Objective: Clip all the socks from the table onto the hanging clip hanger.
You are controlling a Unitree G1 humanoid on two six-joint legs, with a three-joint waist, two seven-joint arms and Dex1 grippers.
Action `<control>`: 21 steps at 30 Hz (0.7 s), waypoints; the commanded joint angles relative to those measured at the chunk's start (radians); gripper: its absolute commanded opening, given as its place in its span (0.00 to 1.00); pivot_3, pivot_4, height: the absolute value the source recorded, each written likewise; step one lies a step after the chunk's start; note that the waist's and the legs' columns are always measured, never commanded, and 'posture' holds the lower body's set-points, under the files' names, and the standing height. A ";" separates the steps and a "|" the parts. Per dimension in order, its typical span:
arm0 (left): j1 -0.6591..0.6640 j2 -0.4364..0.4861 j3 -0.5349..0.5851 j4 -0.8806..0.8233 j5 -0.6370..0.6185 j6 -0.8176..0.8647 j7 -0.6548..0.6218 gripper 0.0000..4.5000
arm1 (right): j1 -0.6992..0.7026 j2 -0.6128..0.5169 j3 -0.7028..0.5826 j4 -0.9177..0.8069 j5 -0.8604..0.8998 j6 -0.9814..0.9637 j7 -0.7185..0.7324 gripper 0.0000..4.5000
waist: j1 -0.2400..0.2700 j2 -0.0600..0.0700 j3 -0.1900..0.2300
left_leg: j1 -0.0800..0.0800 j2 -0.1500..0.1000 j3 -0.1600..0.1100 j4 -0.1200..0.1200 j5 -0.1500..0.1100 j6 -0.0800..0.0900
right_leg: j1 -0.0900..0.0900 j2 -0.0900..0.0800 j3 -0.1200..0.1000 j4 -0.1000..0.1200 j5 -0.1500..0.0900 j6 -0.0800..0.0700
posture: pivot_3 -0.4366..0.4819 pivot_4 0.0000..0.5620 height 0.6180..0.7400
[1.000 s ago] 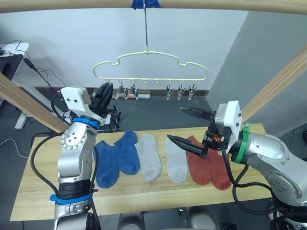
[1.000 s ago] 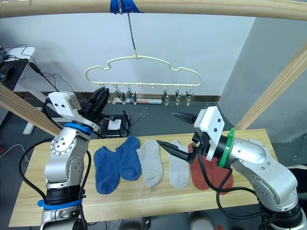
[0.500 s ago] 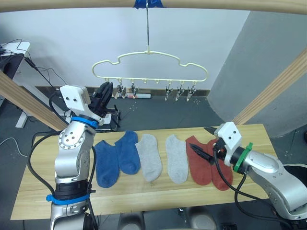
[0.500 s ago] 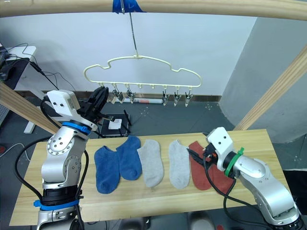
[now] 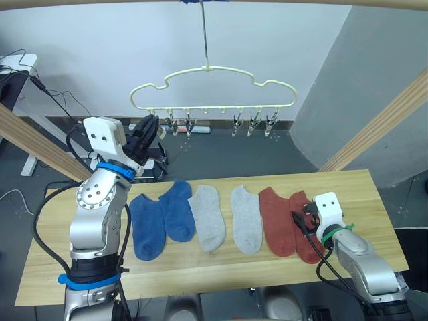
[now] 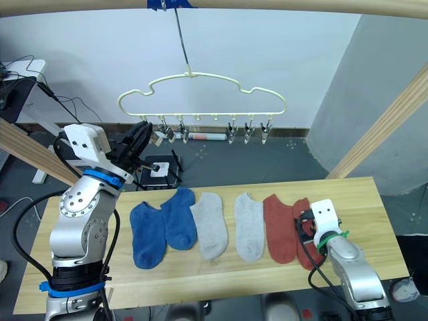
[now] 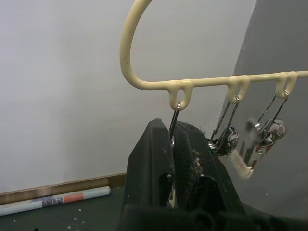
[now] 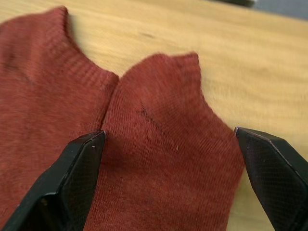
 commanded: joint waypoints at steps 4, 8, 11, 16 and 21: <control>0.005 0.008 0.010 -0.042 -0.014 -0.002 -0.004 0.00 | 0.025 0.074 -0.086 -0.025 0.020 0.096 -0.051 1.00 | 0.001 0.001 0.000 | 0.000 0.000 0.000 0.000 0.000 0.000 | 0.000 0.000 0.000 0.000 -0.001 0.002 | 0.33 0.64 1.00; 0.005 0.006 0.009 -0.039 -0.013 -0.005 -0.005 0.00 | 0.015 0.118 -0.121 -0.021 0.044 0.186 -0.062 1.00 | 0.000 0.001 0.001 | 0.000 0.000 0.000 0.000 0.000 0.000 | 0.000 0.000 0.000 0.000 -0.001 0.002 | 0.33 0.64 1.00; 0.004 0.006 0.009 -0.036 -0.014 -0.007 -0.007 0.00 | 0.003 0.136 -0.128 -0.024 0.059 0.244 -0.055 1.00 | 0.000 0.001 0.001 | 0.000 0.000 0.000 0.000 0.000 0.000 | 0.000 0.000 0.000 0.000 -0.001 0.003 | 0.33 0.64 1.00; 0.006 0.008 0.010 -0.034 -0.017 -0.006 -0.012 0.00 | -0.004 0.173 -0.159 -0.015 0.064 0.278 -0.065 0.74 | 0.000 0.001 0.001 | 0.000 0.000 0.000 0.000 0.000 0.000 | 0.000 0.000 0.000 0.000 -0.001 0.003 | 0.33 0.63 1.00; 0.010 0.017 0.019 -0.041 -0.047 0.027 -0.037 0.00 | -0.019 0.198 -0.187 -0.028 0.075 0.312 -0.067 0.33 | 0.000 0.001 0.001 | 0.000 0.000 0.000 0.000 0.000 0.000 | 0.000 0.000 0.000 0.000 -0.001 0.003 | 0.32 0.63 1.00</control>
